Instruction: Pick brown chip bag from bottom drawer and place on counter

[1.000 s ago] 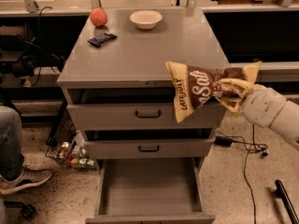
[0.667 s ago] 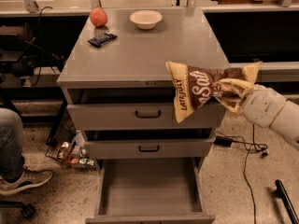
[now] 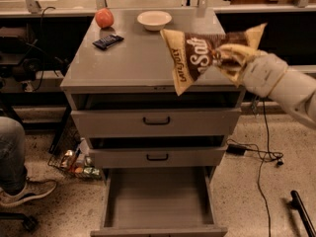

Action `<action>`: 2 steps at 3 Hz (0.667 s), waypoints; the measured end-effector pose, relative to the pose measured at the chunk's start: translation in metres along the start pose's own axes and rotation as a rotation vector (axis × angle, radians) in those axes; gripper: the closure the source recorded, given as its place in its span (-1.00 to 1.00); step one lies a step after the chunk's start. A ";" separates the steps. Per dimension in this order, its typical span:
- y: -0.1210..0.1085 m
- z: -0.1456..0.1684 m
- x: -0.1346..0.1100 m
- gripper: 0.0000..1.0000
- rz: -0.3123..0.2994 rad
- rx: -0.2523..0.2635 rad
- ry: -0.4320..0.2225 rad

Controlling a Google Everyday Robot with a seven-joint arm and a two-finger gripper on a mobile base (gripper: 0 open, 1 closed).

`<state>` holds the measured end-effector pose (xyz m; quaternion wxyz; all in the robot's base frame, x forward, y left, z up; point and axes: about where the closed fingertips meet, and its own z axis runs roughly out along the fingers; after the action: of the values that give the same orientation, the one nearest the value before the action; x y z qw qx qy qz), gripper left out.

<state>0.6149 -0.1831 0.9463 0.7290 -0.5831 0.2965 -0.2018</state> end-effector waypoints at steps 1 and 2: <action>-0.020 0.032 0.006 1.00 -0.046 0.002 -0.021; -0.029 0.065 0.018 1.00 -0.052 -0.021 -0.022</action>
Offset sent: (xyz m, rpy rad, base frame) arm 0.1041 0.0433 0.0445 -0.0713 -0.0001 0.0190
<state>0.6735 -0.1540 0.9807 0.7204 -0.6007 0.2750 -0.2111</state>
